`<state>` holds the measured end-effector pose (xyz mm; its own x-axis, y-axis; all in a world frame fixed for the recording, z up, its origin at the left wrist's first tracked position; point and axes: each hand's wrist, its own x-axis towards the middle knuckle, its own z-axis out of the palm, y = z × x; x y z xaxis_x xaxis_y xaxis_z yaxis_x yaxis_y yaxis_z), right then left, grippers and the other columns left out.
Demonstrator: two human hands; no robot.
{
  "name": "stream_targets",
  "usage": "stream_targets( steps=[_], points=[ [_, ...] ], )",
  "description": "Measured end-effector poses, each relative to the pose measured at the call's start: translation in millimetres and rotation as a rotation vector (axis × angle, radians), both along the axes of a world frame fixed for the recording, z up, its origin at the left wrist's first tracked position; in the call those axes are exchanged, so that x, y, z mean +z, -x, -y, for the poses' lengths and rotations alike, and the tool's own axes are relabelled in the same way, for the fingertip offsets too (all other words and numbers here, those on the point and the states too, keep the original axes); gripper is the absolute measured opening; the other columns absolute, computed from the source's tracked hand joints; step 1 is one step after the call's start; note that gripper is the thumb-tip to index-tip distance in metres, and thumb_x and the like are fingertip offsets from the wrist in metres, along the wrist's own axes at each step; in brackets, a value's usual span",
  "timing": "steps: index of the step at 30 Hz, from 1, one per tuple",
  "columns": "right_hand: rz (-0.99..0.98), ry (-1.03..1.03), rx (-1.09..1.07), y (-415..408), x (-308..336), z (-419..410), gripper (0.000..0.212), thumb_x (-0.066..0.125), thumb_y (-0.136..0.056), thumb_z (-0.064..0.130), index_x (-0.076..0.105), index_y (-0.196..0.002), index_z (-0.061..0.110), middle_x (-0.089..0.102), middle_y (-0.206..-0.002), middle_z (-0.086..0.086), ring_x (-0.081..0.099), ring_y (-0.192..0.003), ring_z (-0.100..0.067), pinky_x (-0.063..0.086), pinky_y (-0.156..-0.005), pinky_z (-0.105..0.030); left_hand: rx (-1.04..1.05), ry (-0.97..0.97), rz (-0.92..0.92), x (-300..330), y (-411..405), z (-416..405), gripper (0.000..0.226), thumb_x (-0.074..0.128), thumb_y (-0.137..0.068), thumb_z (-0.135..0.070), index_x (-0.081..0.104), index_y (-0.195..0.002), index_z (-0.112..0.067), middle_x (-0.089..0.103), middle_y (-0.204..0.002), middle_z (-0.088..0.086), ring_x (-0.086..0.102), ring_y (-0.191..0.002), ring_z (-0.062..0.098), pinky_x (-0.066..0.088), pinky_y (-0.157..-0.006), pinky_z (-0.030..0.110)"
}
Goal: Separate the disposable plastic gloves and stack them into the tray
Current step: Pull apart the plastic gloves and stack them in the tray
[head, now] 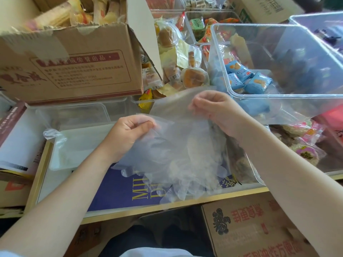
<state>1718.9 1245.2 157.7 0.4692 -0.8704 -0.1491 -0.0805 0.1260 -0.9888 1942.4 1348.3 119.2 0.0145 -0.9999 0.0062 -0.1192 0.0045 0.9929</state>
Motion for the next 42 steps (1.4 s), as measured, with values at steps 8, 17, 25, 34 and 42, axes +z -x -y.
stream_targets(
  steps=[8, 17, 25, 34, 42],
  points=[
    [0.089, -0.007, 0.009, -2, 9, 10, 0.020, 0.044, -0.097, 0.011, 0.056, -0.081, 0.015, 0.071, -0.072, 0.007, 0.058, -0.057, -0.005, 0.044, -0.059, -0.020, 0.469, -0.092, 0.043, -26, -37, 0, 0.021, 0.047, -0.098, -0.017, 0.060, -0.084, -0.026, 0.073, -0.070, -0.008, 0.066, -0.063, 0.009, 0.052, -0.070, 0.031],
    [0.375, -0.370, 0.067, -2, 14, 3, 0.026, 0.031, -0.098, 0.005, 0.044, -0.075, 0.009, 0.070, -0.071, -0.007, 0.062, -0.075, -0.017, 0.050, -0.072, -0.015, 0.672, -0.268, -0.046, -42, -53, 26, 0.030, 0.045, -0.099, -0.018, 0.049, -0.124, -0.002, 0.068, -0.090, 0.003, 0.068, -0.070, 0.012, 0.051, -0.058, 0.019],
    [0.281, -0.287, 0.039, -12, 16, -6, 0.022, 0.031, -0.096, 0.001, 0.054, -0.096, 0.002, 0.066, -0.061, -0.005, 0.065, -0.061, -0.011, 0.052, -0.060, -0.018, 0.543, -0.248, -0.171, -12, -22, 36, 0.015, 0.051, -0.097, -0.023, 0.063, -0.089, -0.019, 0.065, -0.077, -0.007, 0.063, -0.079, 0.013, 0.048, -0.067, 0.024],
    [-0.297, 0.262, -0.482, -24, -30, -11, 0.024, 0.043, -0.096, 0.017, 0.044, -0.072, 0.020, 0.050, -0.069, -0.006, 0.046, -0.045, -0.011, 0.039, -0.042, -0.021, 0.708, -0.063, -0.097, -10, -35, 32, 0.020, 0.044, -0.098, -0.030, 0.059, -0.085, -0.028, 0.070, -0.096, 0.005, 0.064, -0.085, 0.017, 0.048, -0.078, 0.032],
    [-0.097, 0.339, -0.657, -52, -19, -31, 0.015, 0.040, -0.087, 0.039, 0.039, -0.075, 0.030, 0.048, -0.069, -0.001, 0.048, -0.067, -0.023, 0.043, -0.066, -0.046, 0.649, -0.038, -0.183, -5, -30, 20, 0.026, 0.038, -0.101, -0.025, 0.064, -0.096, -0.026, 0.071, -0.101, -0.005, 0.067, -0.098, 0.011, 0.051, -0.092, 0.033]
  ],
)
